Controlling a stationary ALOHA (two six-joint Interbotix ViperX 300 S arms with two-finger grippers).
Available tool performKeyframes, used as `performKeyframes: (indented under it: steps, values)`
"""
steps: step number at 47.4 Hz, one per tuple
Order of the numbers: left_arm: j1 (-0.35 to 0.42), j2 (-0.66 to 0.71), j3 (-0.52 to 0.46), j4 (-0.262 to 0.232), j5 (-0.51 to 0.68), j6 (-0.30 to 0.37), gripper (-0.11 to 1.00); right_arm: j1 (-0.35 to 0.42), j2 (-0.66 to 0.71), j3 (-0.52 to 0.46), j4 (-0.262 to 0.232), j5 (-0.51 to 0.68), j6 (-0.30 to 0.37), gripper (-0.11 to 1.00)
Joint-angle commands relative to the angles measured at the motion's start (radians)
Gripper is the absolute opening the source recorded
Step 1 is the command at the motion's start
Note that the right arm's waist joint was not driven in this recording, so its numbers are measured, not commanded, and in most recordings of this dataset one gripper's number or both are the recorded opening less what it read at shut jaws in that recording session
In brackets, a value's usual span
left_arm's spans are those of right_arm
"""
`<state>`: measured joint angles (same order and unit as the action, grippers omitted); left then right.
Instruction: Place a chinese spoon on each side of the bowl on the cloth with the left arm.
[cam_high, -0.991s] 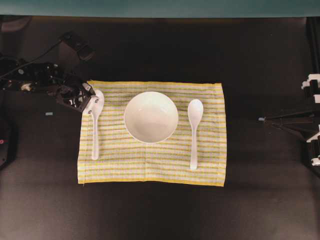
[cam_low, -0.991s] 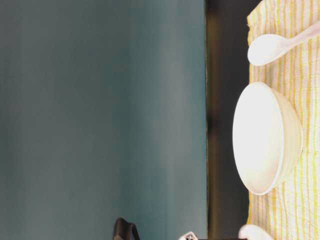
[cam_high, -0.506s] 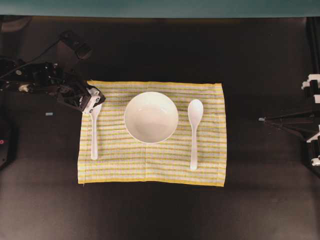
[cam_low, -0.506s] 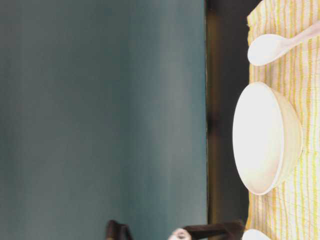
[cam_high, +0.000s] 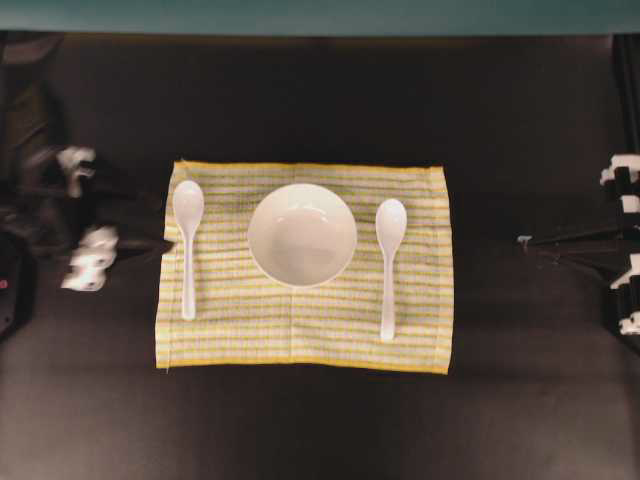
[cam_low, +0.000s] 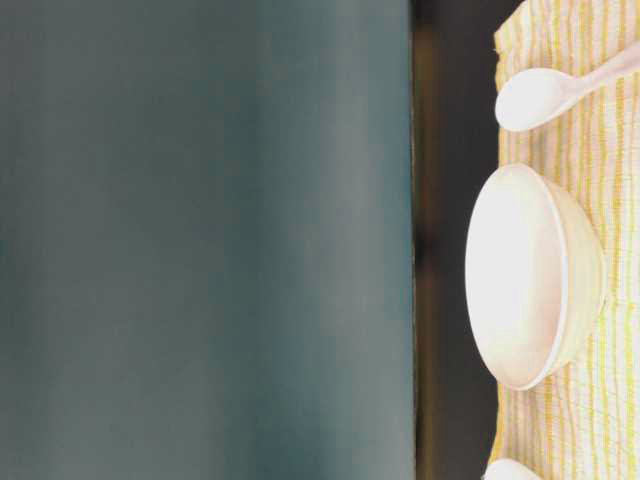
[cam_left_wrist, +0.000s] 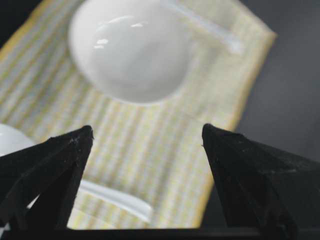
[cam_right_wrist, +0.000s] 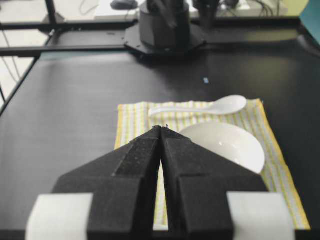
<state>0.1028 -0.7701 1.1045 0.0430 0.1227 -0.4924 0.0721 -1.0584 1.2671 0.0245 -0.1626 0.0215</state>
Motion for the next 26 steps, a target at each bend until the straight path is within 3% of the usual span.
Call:
performKeyframes:
  steps: [1,10,18,26]
  values:
    - [-0.015,-0.126,0.044,0.003,-0.026,0.003,0.85,0.0,0.005,-0.002,0.002,0.011,-0.008,-0.01]
    - [-0.018,-0.293,0.094,0.003,0.003,0.023,0.85,0.0,0.005,0.011,0.002,0.101,0.0,-0.01]
    - [-0.037,-0.362,0.084,0.003,0.097,0.133,0.85,0.0,0.0,0.011,0.002,0.155,0.005,-0.01]
    - [-0.043,-0.373,0.078,0.003,0.107,0.225,0.85,0.0,-0.006,0.011,0.002,0.161,0.005,-0.01]
